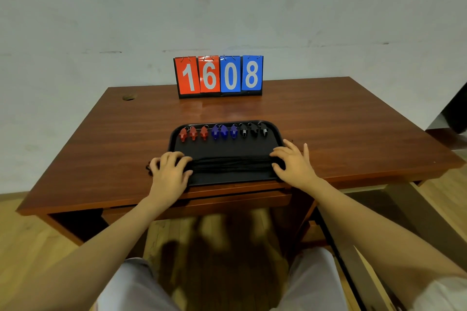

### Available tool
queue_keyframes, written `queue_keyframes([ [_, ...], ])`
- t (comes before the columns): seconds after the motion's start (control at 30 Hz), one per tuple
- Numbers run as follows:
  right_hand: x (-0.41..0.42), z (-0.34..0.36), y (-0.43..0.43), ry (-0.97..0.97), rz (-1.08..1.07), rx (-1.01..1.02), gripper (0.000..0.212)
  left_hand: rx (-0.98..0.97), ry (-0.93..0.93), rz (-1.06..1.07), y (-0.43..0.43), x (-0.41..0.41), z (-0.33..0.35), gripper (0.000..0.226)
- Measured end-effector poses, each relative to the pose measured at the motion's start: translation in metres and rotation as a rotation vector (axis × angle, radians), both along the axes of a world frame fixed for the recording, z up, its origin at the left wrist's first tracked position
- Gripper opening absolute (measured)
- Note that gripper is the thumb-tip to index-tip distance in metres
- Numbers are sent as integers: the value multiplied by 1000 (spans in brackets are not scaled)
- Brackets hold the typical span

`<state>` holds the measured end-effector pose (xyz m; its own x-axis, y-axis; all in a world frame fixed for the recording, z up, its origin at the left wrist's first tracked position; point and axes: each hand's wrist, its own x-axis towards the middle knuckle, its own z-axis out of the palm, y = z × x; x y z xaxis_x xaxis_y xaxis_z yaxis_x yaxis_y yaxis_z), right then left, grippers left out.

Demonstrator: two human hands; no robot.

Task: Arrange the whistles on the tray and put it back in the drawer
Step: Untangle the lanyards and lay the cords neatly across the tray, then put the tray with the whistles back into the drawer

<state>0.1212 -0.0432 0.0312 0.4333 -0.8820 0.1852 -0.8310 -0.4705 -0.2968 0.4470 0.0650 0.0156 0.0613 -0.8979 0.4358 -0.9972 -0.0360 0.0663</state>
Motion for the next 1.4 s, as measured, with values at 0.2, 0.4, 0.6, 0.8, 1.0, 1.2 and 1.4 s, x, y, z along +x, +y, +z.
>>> queue_keyframes([
  [0.2,16,2,6,20,272,-21,19,132,168,-274,1,-46,-2,38],
  [0.4,21,6,6,-25,256,-17,20,131,213,-322,-2,-45,-3,21],
  [0.6,30,25,-10,-57,161,-24,20,247,164,-288,-9,-8,11,22],
  [0.8,49,32,-34,-18,60,68,30,293,21,-36,-17,30,15,28],
  [1.0,73,40,-61,10,-58,162,34,374,317,294,-34,13,21,37],
  [1.2,97,42,-84,29,-133,256,38,419,515,369,-56,3,20,38],
  [1.4,105,33,-94,45,-227,360,35,423,603,284,-87,18,24,35],
])
